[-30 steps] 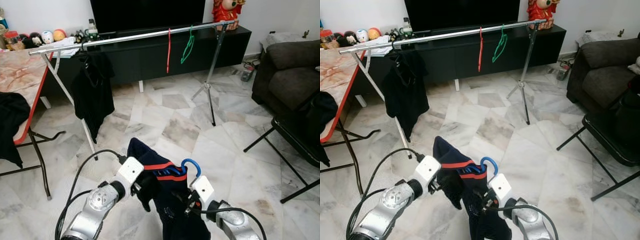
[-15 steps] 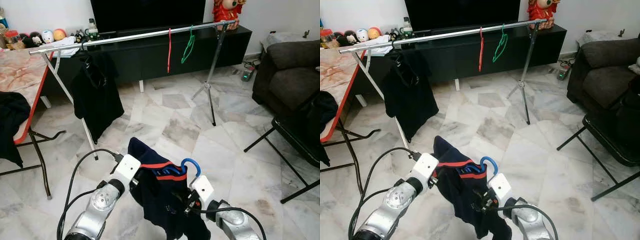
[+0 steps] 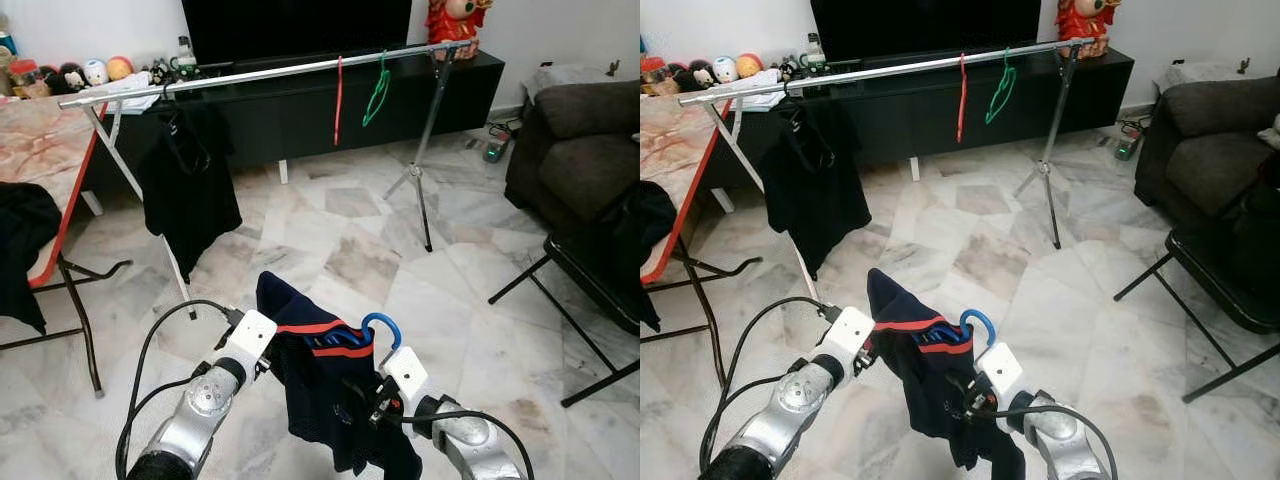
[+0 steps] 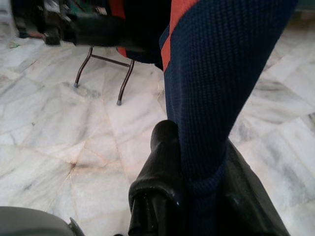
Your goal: Hang hanger
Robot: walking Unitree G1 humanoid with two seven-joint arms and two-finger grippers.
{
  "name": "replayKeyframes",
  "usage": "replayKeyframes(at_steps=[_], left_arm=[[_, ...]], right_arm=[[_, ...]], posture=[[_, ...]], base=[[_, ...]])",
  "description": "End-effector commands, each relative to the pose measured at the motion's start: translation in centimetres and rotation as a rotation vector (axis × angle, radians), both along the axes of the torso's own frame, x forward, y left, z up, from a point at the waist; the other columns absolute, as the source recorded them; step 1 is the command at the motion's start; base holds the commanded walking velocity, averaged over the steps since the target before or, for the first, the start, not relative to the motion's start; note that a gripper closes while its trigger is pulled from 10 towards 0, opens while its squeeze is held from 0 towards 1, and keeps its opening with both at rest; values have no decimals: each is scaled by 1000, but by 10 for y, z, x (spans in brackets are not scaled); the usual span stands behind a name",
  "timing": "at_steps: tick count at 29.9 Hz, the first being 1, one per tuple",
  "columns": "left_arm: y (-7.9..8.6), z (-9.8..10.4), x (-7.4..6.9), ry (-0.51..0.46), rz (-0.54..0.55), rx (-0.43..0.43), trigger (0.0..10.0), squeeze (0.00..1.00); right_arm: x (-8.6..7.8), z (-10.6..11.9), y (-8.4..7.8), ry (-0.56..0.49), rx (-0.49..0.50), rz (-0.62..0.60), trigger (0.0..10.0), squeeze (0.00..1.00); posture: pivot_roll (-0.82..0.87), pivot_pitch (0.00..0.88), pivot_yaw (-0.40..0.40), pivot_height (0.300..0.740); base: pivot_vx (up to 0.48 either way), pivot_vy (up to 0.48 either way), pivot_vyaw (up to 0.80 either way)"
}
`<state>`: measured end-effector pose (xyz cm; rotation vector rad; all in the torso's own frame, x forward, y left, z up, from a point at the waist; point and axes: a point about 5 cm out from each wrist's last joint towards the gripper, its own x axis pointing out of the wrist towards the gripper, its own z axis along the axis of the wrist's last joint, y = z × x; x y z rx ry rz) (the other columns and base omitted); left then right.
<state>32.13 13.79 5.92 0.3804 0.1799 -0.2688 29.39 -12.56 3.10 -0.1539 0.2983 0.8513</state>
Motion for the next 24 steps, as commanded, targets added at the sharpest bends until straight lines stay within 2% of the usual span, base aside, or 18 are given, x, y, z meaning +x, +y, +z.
replayKeyframes(at_steps=[1, 3, 4, 5, 6, 18, 24], left_arm=[[3, 0, 1, -9, 32, -21, 10000, 0], [2, 0, 2, -7, 38, -36, 10000, 0], [1, -1, 3, -7, 35, -41, 1647, 0], [1, -1, 3, -7, 32, -41, 1647, 0], [0, -1, 2, -8, 31, -43, 0, 0], [0, -1, 3, -18, 47, -93, 0, 0], [-3, 0, 2, -18, 19, -106, 0, 0]], right_arm=[[1, 6, 5, -28, 30, 17, 0, 0], [1, 6, 5, -27, 29, 18, 0, 0], [1, 6, 5, -26, 28, 19, 0, 0], [1, 6, 5, -25, 28, 19, 0, 0], [1, 5, 5, -24, 27, 19, 0, 0], [-1, 3, 3, -23, 0, 21, 0, 0], [-2, 2, 2, -21, -21, 24, 0, 0]], posture=[[-45, 105, 31, 740], [-45, 105, 31, 740], [-45, 105, 31, 740], [-45, 105, 31, 740], [-47, 106, 30, 740], [-43, 104, 29, 740], [-43, 104, 29, 740]], base=[[0, 0, 0], [0, 0, 0], [0, 0, 0], [0, 0, 0], [0, 0, 0], [0, 0, 0], [0, 0, 0]])
